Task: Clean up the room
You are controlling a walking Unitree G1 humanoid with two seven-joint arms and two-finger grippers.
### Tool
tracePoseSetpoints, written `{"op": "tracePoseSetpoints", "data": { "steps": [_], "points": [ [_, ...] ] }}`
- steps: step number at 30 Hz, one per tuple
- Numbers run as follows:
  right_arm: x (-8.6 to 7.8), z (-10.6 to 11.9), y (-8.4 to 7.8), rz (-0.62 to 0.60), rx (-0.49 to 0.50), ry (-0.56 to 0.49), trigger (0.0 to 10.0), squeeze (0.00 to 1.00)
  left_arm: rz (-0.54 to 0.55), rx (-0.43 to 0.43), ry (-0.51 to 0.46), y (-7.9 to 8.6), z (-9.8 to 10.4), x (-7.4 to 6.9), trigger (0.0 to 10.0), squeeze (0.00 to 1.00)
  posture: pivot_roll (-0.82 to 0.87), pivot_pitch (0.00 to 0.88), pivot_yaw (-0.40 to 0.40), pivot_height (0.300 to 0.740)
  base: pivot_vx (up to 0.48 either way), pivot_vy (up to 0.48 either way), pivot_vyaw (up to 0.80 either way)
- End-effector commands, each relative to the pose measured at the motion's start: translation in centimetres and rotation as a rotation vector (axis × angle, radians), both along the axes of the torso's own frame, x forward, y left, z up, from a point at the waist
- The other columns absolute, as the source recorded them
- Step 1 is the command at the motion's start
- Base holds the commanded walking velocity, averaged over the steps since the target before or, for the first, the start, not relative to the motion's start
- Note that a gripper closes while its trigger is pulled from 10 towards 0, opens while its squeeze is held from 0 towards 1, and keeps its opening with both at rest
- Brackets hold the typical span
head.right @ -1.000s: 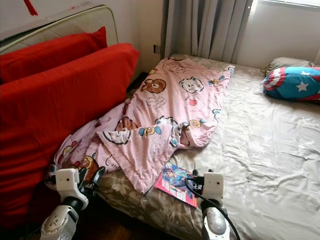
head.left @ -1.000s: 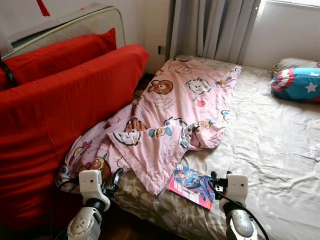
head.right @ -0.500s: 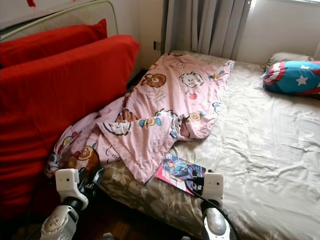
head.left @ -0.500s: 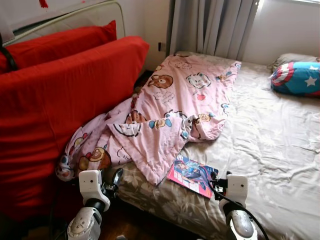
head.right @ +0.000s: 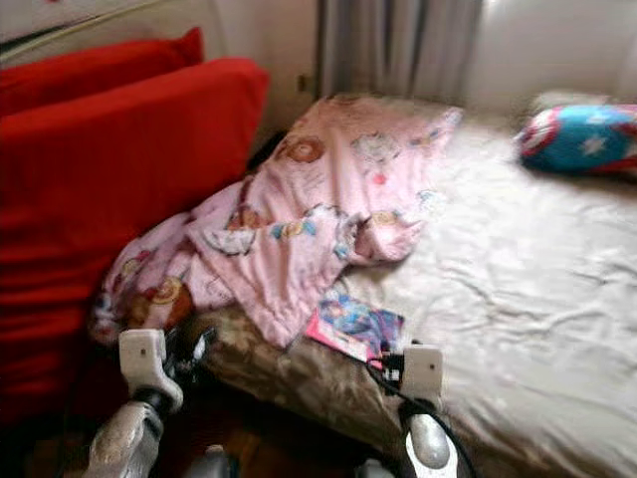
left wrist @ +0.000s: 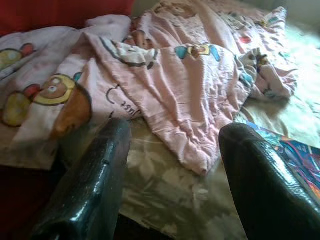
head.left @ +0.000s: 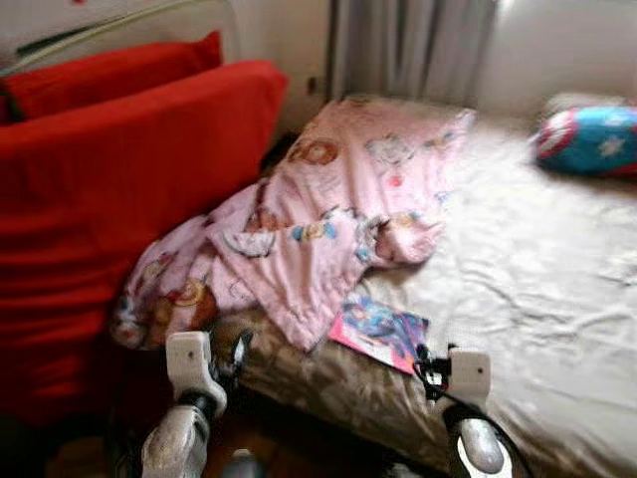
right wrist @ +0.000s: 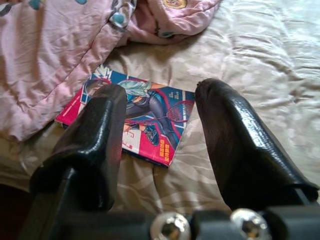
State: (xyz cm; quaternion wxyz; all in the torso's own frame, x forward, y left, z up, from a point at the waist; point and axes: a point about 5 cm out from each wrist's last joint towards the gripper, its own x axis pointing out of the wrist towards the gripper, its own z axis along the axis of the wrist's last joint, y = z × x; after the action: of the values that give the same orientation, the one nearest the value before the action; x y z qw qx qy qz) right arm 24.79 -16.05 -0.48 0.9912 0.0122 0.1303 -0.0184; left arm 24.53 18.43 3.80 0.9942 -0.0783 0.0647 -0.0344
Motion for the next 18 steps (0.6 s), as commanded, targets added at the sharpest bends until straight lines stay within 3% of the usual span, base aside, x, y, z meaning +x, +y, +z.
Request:
{"op": "tracePoseSetpoints", "data": {
  "steps": [1,18],
  "points": [
    [-0.14,-0.38,0.2,0.006,-0.005,0.03,10.0,0.0,0.001,0.008,0.011,0.11,-0.04,0.11,10.0,0.0,-0.01,0.059,-0.021,0.661,0.0,0.0,0.0],
    [-0.28,-0.25,0.51,0.023,0.003,0.003,10.0,0.0,0.001,0.009,0.02,0.08,-0.17,0.07,10.0,0.0,-0.01,0.059,-0.019,0.646,0.0,0.0,0.0]
  ]
}}
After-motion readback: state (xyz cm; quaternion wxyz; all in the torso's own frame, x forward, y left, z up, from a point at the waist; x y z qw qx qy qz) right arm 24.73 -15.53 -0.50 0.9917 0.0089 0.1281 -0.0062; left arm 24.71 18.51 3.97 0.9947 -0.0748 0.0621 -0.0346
